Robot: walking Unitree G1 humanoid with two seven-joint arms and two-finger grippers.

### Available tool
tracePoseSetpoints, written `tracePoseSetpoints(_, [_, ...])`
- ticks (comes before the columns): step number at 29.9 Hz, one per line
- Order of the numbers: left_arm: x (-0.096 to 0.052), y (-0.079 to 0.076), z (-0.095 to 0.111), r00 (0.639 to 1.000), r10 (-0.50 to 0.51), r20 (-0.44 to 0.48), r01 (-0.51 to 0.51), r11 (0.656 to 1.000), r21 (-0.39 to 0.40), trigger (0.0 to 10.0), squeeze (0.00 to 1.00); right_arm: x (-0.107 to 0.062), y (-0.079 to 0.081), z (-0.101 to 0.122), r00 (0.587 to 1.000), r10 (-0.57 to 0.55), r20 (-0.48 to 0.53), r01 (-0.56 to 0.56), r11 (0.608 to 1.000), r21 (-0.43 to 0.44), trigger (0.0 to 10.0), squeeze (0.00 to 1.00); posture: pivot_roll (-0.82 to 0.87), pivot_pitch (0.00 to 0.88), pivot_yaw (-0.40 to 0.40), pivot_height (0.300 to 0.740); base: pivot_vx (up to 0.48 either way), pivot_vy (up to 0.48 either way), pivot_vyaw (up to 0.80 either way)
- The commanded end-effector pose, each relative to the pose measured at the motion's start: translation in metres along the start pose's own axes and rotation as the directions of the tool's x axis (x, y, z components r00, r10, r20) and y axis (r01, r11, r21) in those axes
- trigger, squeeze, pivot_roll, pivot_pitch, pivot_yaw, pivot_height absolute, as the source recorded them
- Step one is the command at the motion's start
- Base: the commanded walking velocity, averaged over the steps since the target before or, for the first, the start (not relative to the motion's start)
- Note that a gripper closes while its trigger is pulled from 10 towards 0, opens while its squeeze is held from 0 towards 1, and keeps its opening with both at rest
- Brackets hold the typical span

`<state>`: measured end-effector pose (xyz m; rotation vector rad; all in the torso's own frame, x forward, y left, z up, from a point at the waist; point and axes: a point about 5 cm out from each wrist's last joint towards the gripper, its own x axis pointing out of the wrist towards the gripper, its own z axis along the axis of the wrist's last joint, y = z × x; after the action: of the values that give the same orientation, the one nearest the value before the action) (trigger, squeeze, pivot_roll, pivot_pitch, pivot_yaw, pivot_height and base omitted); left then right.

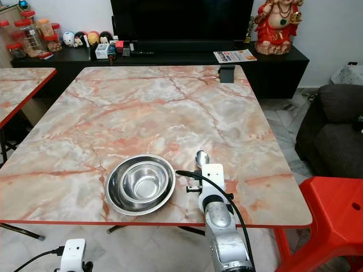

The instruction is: Setting the table

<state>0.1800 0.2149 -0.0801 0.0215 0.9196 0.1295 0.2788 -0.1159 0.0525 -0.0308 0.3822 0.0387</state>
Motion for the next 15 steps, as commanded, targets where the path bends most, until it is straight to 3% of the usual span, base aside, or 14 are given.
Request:
tracePoseSetpoints(1, [0.0003, 0.0029, 0.0012, 1.0, 0.003, -0.008, -0.003, 1.0, 0.007, 10.0, 0.0, 0.0011, 0.0011, -0.0034, 1.0, 0.001, -0.025, -0.001, 1.0, 0.018, 10.0, 0.0, -0.04, 0.0, 0.033, 0.74, 0.0, 0.0, 0.0])
tracePoseSetpoints(13, [0.0006, 0.0016, 0.0018, 1.0, 0.001, -0.01, 0.0, 1.0, 0.012, 10.0, 0.0, 0.0017, 0.0007, -0.0053, 0.999, 0.002, -0.034, -0.001, 0.999, 0.038, 10.0, 0.0, -0.04, 0.0, 0.033, 0.74, 0.0, 0.0, 0.0])
tracePoseSetpoints(14, [0.0007, 0.0011, 0.0024, 1.0, 0.0, -0.009, 0.001, 1.0, 0.012, 10.0, 0.0, 0.0019, 0.0005, -0.0047, 1.0, 0.003, -0.031, -0.002, 0.999, 0.04, 10.0, 0.31, -0.04, 0.0, 0.032, 0.74, 0.0, 0.0, 0.0])
tracePoseSetpoints(15, [0.0008, 0.0009, 0.0027, 1.0, -0.001, -0.008, 0.001, 1.0, 0.013, 10.0, 0.0, 0.002, 0.0004, -0.0046, 1.0, 0.003, -0.03, -0.002, 0.999, 0.041, 10.0, 0.31, -0.04, 0.0, 0.032, 0.74, 0.0, 0.0, 0.0])
